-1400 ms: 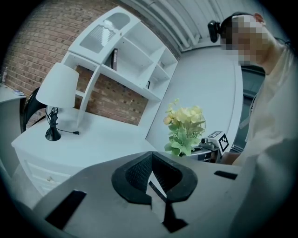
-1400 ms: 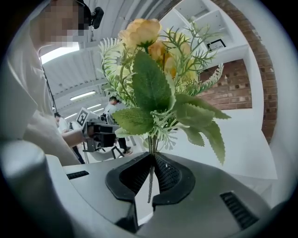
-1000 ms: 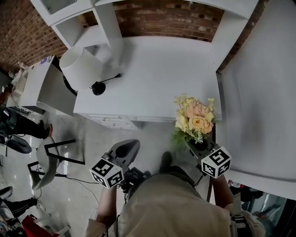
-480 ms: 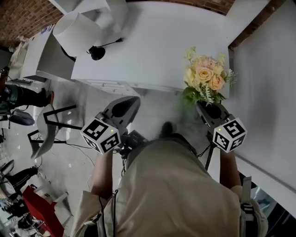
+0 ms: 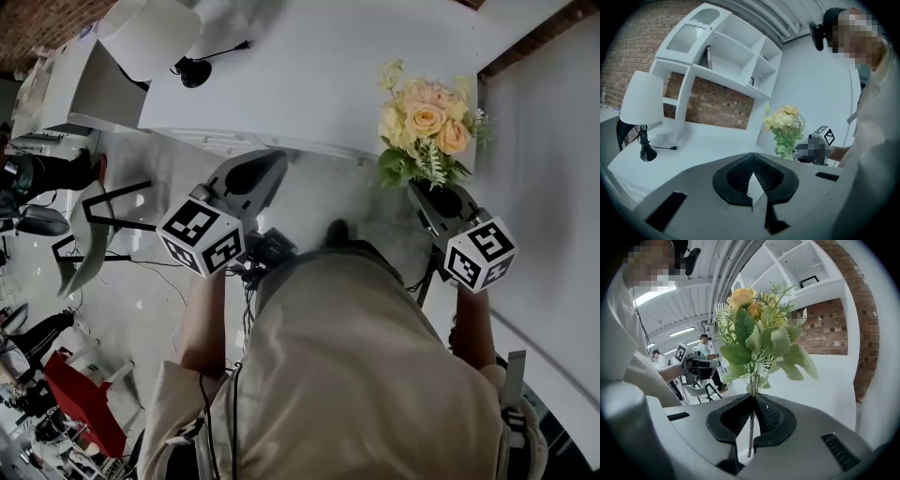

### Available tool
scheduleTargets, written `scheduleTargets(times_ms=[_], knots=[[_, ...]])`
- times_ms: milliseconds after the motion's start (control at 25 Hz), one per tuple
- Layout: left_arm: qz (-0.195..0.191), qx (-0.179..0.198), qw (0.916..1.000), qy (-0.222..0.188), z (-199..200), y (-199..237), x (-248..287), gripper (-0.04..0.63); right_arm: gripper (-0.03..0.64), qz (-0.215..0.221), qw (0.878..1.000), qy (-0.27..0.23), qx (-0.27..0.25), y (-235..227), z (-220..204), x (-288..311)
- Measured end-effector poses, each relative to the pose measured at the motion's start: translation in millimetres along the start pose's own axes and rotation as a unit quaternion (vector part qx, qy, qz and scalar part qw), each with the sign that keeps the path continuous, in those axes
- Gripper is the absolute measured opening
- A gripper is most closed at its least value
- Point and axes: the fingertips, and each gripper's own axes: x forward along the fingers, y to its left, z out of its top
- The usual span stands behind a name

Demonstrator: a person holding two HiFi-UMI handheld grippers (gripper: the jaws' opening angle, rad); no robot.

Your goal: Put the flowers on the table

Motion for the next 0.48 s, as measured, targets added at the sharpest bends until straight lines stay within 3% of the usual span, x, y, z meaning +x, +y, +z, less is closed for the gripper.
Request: scheduleTargets(times_ms=[480], knots=[[0.014, 0.032, 0.9989, 0.032, -5.4, 4.5, 27.5, 0.008, 0.04, 0.005, 1.0, 0.021, 0.003, -25.6, -8.6, 1.9]])
